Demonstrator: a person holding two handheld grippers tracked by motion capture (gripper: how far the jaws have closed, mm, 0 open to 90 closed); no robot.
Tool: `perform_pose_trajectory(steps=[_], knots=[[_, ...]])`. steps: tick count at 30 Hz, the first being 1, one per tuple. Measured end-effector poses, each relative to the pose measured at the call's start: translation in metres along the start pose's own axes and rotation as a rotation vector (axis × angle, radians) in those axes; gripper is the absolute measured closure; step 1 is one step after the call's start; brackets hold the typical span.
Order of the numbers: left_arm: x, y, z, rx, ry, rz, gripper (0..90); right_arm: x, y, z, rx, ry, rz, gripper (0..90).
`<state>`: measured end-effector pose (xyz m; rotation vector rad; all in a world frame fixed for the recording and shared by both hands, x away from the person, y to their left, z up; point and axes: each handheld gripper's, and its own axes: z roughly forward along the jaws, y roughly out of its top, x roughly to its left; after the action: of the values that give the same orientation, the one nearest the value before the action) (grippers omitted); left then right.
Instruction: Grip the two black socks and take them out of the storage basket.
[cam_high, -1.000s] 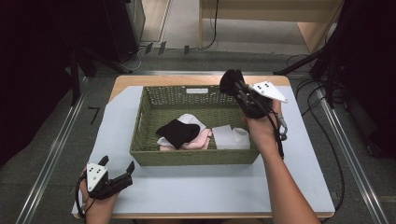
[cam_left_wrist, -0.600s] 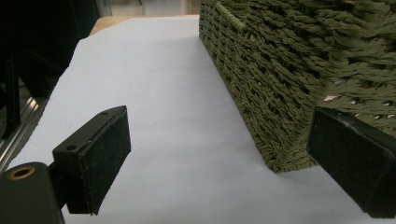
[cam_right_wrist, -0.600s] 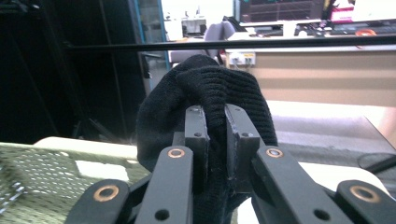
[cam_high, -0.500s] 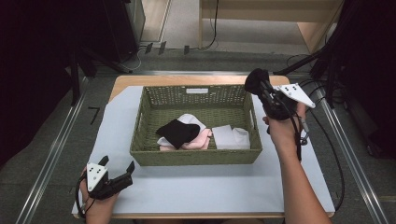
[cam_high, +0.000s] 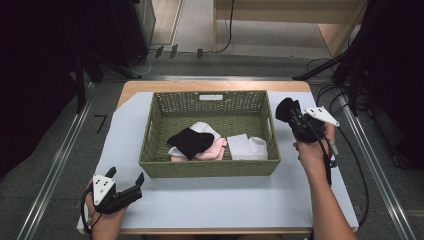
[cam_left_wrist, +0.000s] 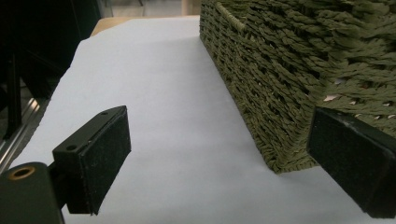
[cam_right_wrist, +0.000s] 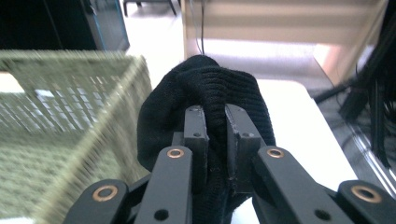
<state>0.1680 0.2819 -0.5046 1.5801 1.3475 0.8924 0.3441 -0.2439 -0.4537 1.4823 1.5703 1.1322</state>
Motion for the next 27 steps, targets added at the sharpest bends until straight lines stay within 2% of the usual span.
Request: perform_pose_trajectory(steps=[5, 8, 9, 11, 14, 15, 17, 22, 27], knots=[[0.0, 0.0, 0.0, 0.004, 0.002, 0.002, 7.4, -0.009, -0.015, 0.004, 0.084, -0.015, 0.024, 80.1], [0.0, 0.0, 0.0, 0.0, 0.001, 0.002, 7.5, -0.01, -0.018, 0.005, 0.142, -0.015, 0.039, 70.8], [0.0, 0.0, 0.0, -0.001, 0.002, 0.002, 7.5, -0.01, -0.018, 0.005, 0.155, 0.007, 0.053, 66.7], [0.0, 0.0, 0.0, 0.0, 0.001, 0.001, 7.5, -0.009, -0.017, 0.004, 0.154, 0.032, 0.06, 58.8], [0.0, 0.0, 0.0, 0.003, 0.003, 0.006, 7.5, -0.006, -0.011, 0.0, 0.135, 0.05, 0.095, 54.0], [0.0, 0.0, 0.0, 0.004, 0.003, 0.006, 7.4, -0.004, -0.007, -0.002, 0.135, 0.048, 0.093, 53.5], [0.0, 0.0, 0.0, 0.005, 0.004, 0.006, 7.5, 0.001, 0.001, -0.005, 0.127, 0.043, 0.077, 53.0], [-0.001, 0.0, 0.001, 0.006, 0.008, 0.008, 7.5, 0.026, 0.027, -0.017, 0.074, 0.076, 0.038, 51.7], [-0.001, 0.0, 0.0, 0.006, 0.007, 0.008, 7.5, 0.062, 0.047, -0.025, 0.021, 0.151, -0.012, 50.6]])
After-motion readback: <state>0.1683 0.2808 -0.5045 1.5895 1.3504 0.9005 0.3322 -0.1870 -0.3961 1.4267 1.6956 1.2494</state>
